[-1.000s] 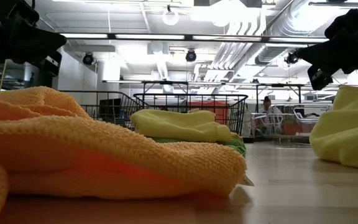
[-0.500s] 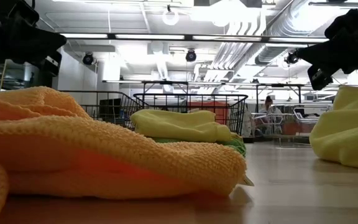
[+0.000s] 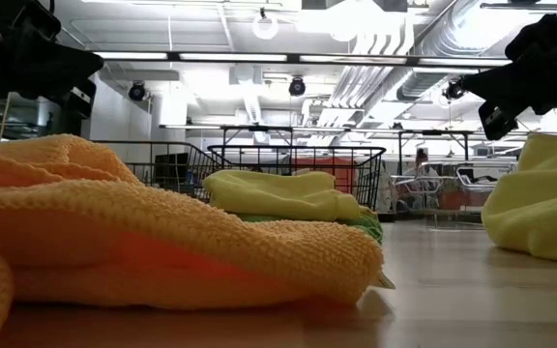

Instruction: Sort microfiber towel by color & place in baskets

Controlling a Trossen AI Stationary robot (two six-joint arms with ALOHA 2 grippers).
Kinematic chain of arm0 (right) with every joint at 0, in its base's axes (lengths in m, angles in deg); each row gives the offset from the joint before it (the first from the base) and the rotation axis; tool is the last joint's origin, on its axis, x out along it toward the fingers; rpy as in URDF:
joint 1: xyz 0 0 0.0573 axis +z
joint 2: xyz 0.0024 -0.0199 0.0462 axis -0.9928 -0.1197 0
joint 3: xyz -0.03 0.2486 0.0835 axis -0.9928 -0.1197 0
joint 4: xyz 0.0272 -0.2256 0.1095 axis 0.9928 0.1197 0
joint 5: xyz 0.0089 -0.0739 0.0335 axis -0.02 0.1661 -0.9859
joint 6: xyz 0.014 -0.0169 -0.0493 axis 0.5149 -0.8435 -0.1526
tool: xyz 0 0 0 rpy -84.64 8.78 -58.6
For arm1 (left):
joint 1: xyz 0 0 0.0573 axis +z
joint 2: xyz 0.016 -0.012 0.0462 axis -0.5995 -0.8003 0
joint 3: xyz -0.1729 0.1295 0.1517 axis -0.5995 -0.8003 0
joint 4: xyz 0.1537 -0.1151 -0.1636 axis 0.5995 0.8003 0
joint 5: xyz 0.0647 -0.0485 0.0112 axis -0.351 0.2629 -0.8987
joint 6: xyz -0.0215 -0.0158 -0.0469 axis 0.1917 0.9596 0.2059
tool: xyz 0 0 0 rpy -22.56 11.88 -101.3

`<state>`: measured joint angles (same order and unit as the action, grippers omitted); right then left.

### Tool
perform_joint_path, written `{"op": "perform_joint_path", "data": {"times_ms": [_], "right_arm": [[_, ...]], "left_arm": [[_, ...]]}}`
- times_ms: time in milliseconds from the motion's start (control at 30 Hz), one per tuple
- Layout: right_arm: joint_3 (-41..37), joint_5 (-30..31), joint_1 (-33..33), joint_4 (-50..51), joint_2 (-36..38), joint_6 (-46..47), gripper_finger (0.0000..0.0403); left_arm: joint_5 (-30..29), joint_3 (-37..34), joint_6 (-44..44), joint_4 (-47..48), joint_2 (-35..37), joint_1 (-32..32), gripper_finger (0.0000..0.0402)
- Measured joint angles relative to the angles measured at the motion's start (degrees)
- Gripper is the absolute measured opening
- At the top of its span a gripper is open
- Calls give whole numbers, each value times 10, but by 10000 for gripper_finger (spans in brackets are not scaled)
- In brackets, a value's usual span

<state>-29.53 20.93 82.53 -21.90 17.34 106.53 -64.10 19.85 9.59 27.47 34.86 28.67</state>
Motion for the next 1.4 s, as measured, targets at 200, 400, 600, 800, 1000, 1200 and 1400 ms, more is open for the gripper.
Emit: {"op": "perform_joint_path", "data": {"times_ms": [200,400,600,800,1000,1200,1400], "right_arm": [[0,0,0,0,0,0,0],[-1,64,-1,-77,-1,49,0],[0,307,-1,-392,-17,350,0],[68,286,-16,-459,-65,270,0],[285,151,-16,-163,-188,195,0],[468,159,-16,60,-320,184,0],[594,168,-17,238,-427,170,4]], "left_arm": [[0,0,0,0,0,0,0],[0,0,0,0,0,0,0],[0,0,0,0,0,0,0],[0,0,0,0,0,0,0],[0,0,0,0,0,0,0],[0,0,0,0,0,0,0],[0,0,0,0,0,0,0]]}}
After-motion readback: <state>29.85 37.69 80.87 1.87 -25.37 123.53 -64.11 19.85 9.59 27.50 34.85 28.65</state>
